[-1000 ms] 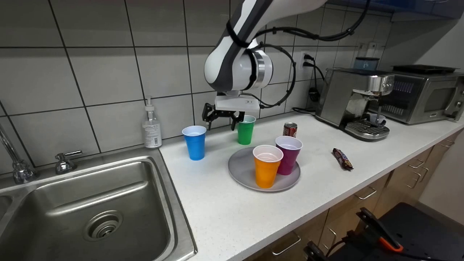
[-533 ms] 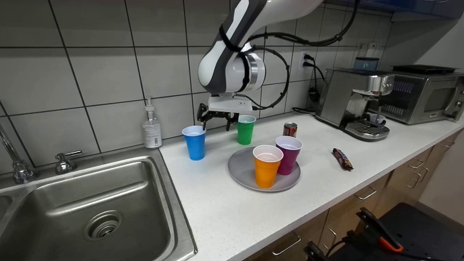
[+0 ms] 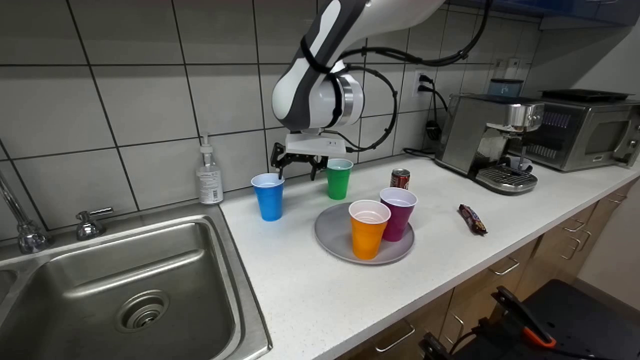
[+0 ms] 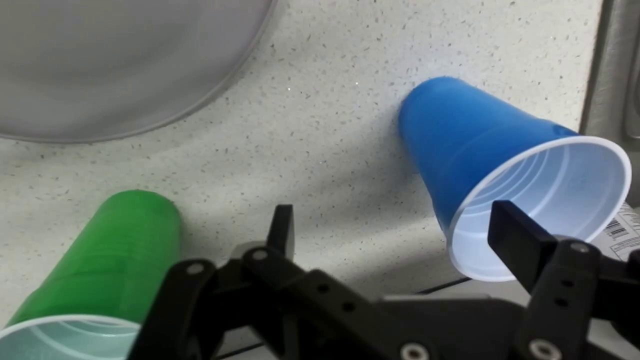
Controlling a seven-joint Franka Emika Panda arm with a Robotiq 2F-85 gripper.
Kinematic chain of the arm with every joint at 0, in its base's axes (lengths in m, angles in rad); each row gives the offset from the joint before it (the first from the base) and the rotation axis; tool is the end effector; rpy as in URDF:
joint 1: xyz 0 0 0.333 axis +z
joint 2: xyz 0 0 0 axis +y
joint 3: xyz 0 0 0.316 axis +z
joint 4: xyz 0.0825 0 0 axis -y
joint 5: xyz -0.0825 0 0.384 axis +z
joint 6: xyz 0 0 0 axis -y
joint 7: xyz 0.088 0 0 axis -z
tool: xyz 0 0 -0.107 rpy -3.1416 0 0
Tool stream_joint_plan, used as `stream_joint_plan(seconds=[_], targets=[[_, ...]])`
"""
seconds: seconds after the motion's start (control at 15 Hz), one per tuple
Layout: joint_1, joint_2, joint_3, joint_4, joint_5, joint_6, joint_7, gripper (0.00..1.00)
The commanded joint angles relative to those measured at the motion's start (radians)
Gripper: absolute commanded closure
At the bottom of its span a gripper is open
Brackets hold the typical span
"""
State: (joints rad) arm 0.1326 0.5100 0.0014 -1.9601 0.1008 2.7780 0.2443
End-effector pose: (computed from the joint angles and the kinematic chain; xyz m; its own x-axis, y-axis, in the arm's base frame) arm 0.6407 0.0818 0.2438 0.9383 -0.2088 0.2758 -0.1776 -0.9749 -0.1340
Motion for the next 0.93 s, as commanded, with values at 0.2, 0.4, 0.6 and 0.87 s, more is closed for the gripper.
stream_joint_plan(seconds=[0.2, 0.4, 0.6, 0.87], targets=[[-0.002, 0.019, 0.005, 0.034, -0.003, 0.000, -0.003, 0.00], [-0.003, 0.004, 0.003, 0.008, -0.001, -0.003, 0.000, 0.00], [-0.003, 0.005, 0.003, 0.009, -0.001, -0.003, 0.000, 0.00], [-0.003, 0.006, 0.003, 0.010, -0.001, -0.003, 0.000, 0.00]])
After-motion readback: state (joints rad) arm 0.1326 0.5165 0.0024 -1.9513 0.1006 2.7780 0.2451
